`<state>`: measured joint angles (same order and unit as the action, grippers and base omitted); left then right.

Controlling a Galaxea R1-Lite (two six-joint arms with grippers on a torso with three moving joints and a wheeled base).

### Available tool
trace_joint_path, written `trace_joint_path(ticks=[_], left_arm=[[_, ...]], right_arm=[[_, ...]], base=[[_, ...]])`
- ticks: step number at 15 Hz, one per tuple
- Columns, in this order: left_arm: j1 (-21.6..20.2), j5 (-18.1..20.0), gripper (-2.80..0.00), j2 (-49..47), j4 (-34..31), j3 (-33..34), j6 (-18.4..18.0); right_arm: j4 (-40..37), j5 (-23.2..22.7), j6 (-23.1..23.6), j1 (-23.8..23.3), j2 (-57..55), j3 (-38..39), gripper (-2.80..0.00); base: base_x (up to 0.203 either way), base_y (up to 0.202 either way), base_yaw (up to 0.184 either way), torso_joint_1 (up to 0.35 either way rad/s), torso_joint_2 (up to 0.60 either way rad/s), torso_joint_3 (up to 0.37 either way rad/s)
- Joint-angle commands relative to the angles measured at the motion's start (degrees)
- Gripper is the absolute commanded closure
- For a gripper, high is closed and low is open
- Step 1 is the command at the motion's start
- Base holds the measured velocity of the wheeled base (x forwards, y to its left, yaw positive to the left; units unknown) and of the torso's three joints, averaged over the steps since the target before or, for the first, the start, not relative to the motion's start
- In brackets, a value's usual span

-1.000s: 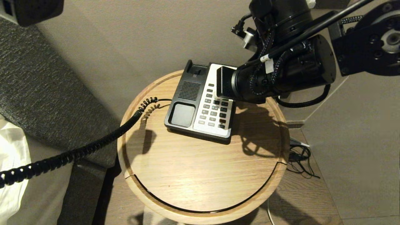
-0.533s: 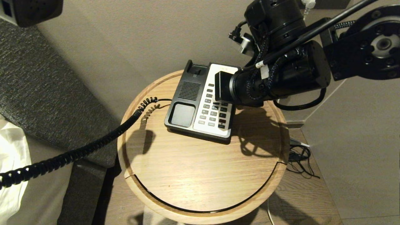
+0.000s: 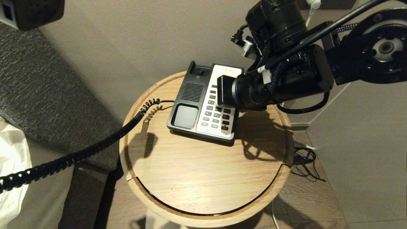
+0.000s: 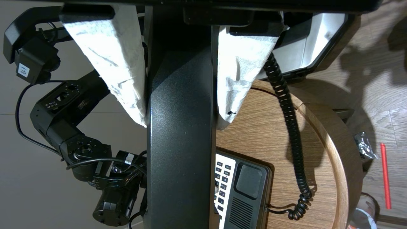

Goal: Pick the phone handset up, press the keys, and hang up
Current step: Dial the number

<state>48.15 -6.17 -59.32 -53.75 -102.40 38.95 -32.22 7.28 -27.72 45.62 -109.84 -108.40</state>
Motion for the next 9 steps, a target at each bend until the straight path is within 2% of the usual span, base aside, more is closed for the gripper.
trace_joint_path(ticks=[1, 9], left_arm=[[0.0, -0.1, 0.00, -0.1, -0.3, -0.1, 0.3], [-0.1, 0.0, 0.00, 0.4, -0.3, 0.0, 0.3]], right_arm=[[-0.3, 0.1, -0.1, 0.0, -0.3, 0.0, 0.00], [-1.4, 0.1, -0.4, 0.9, 2.8, -1.0, 0.00]], base=[[0.000, 0.000, 0.000, 0.000, 0.00, 0.000], [0.000, 0.000, 0.000, 0.000, 0.00, 0.000]])
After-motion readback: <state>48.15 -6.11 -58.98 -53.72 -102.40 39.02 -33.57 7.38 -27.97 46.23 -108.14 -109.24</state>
